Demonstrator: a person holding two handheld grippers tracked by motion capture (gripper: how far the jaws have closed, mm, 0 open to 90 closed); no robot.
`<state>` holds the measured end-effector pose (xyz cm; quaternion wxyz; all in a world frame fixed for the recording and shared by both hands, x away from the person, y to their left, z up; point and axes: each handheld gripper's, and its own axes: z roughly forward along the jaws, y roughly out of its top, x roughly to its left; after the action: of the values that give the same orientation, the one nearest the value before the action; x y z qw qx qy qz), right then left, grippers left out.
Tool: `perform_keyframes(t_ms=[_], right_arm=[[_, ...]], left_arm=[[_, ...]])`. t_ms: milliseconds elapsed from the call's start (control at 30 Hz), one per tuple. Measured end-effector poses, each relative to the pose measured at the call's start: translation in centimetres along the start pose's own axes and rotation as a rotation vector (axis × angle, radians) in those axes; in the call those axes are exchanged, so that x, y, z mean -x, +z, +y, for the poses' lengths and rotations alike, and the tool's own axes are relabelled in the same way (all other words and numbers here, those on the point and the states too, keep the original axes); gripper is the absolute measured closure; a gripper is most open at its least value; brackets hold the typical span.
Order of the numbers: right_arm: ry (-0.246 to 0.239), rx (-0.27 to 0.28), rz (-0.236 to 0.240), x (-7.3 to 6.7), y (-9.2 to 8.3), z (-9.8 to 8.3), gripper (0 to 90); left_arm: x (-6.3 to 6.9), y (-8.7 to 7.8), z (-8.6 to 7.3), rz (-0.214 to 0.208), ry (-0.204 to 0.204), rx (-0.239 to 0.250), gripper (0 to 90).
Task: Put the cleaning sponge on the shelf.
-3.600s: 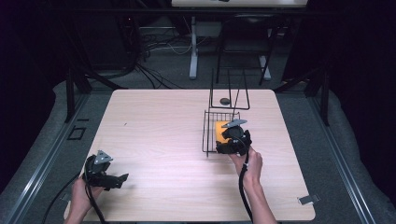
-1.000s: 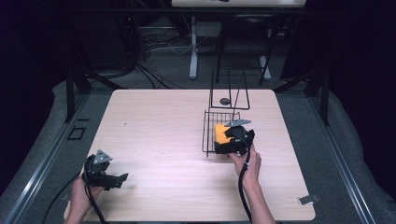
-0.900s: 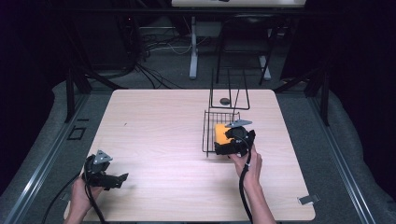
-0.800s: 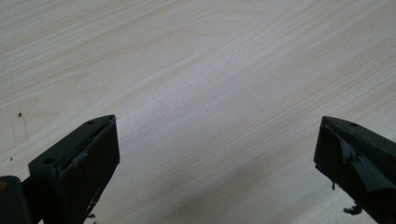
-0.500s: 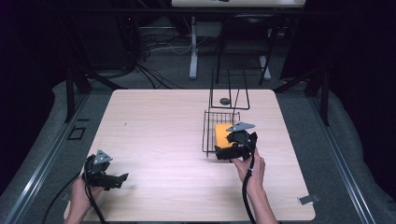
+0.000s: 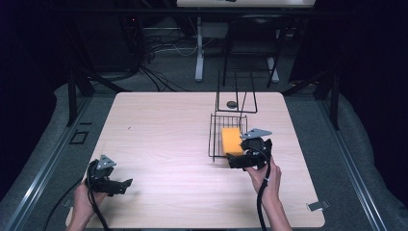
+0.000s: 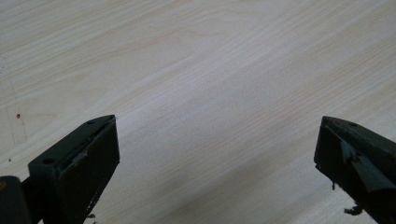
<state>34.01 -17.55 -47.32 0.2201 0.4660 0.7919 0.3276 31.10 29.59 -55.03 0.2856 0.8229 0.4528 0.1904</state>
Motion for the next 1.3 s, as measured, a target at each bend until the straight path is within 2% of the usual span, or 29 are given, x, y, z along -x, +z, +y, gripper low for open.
perform_keyframes(t_ms=[167, 400, 500, 700, 800, 933, 967, 1000, 1100, 1233, 1300], right_arm=[[0.015, 0.003, -0.004, 0.3, -1.4, -0.5, 0.0], [0.011, -0.008, -0.014, 0.7, -3.1, -1.6, 0.0], [0.023, -0.013, -0.015, 1.0, -3.7, -2.4, 0.0], [0.038, -0.06, -0.003, 1.8, -4.5, -4.8, 0.0], [0.04, -0.091, -0.012, 2.1, -4.5, -6.3, 0.0], [0.071, -0.099, -0.014, 2.6, -4.2, -8.5, 0.0], [0.06, -0.128, -0.019, 2.9, -4.2, -8.8, 0.0], [0.076, -0.122, -0.016, 2.9, -3.8, -9.2, 0.0], [0.083, -0.143, -0.009, 3.2, -3.0, -10.1, 0.0], [0.095, -0.197, -0.002, 3.5, -2.1, -11.1, 0.0], [0.099, -0.204, -0.008, 3.7, -2.1, -11.3, 0.0]], left_arm=[[0.1, 0.0, 0.1, 0.003, 0.007, 0.003, 0.2], [0.2, 0.1, 0.1, 0.003, 0.008, -0.001, 0.2], [0.3, 0.1, 0.1, 0.002, 0.008, -0.004, 0.2], [0.3, 0.4, 0.2, -0.004, 0.006, -0.012, 0.2], [0.3, 0.5, 0.2, -0.003, 0.004, -0.013, 0.2], [0.3, 0.8, 0.2, -0.006, 0.006, -0.021, 0.1], [0.2, 0.9, 0.3, -0.011, 0.008, -0.029, 0.1], [0.2, 1.0, 0.3, -0.012, 0.011, -0.035, 0.1], [0.2, 1.2, 0.3, -0.03, 0.008, -0.053, 0.5], [0.3, 1.3, 0.3, -0.036, 0.014, -0.057, 1.0], [0.3, 1.2, 0.3, -0.033, 0.019, -0.053, 0.8]])
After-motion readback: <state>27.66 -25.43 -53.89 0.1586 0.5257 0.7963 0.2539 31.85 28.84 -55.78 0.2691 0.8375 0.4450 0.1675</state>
